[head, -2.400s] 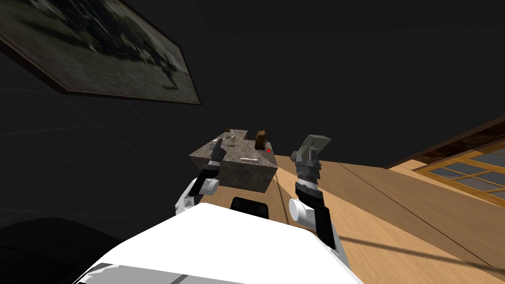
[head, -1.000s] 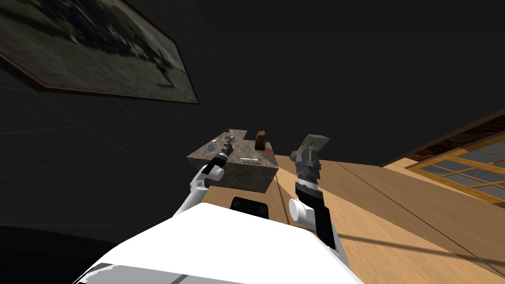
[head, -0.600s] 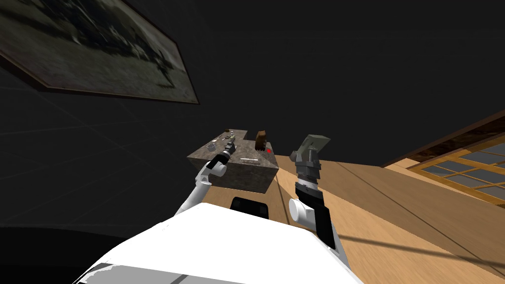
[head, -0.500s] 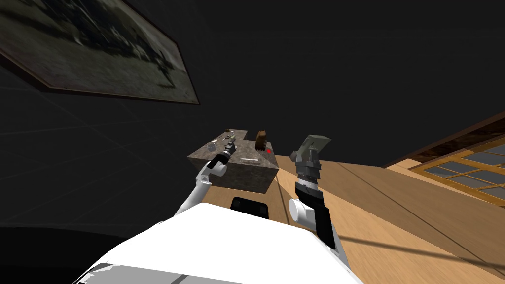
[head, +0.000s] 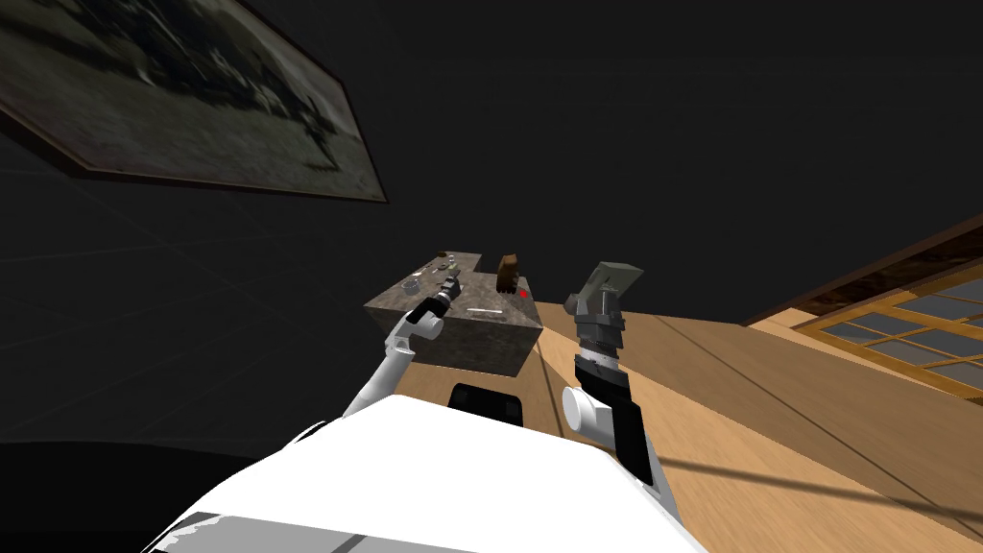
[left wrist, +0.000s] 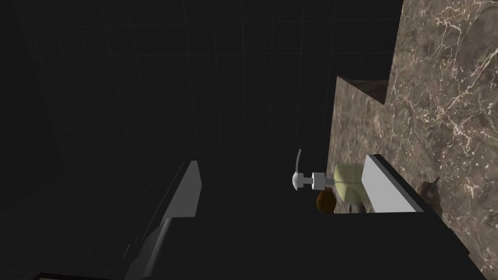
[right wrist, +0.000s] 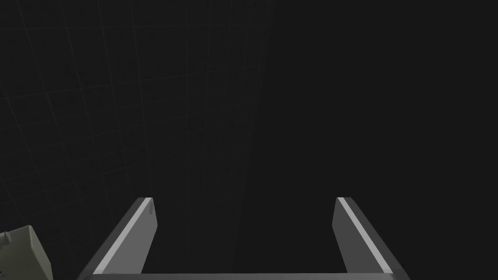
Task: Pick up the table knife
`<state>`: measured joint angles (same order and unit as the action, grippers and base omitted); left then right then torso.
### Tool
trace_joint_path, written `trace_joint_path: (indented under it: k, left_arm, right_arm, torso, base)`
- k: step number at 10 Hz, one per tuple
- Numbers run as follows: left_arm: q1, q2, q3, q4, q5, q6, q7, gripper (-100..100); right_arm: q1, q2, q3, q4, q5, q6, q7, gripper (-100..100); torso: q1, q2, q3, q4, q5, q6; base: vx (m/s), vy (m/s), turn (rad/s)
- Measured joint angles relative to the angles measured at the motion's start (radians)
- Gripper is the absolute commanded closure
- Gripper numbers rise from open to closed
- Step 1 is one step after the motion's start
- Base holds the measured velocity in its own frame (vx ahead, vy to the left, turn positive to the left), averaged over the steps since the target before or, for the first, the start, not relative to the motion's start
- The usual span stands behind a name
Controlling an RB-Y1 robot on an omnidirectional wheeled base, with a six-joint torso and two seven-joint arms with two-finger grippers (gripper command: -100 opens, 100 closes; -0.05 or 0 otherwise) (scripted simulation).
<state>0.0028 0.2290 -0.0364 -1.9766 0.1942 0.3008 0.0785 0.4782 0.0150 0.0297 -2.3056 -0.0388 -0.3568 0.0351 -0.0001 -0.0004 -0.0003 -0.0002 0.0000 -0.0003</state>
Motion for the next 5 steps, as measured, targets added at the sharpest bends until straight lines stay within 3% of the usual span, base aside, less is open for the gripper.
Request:
trace_joint_path:
  k: [5]
  left_arm:
    - [-0.011,0.000,0.000,0.010,0.003,0.020,0.002,-100]
  right_arm:
    - [0.000,0.000,0.000,0.000,0.000,0.000,0.000,0]
  torso:
    - [0.000,0.001,0.000,0.000,0.000,0.000]
  base:
    - [-0.001,-0.001,-0.002]
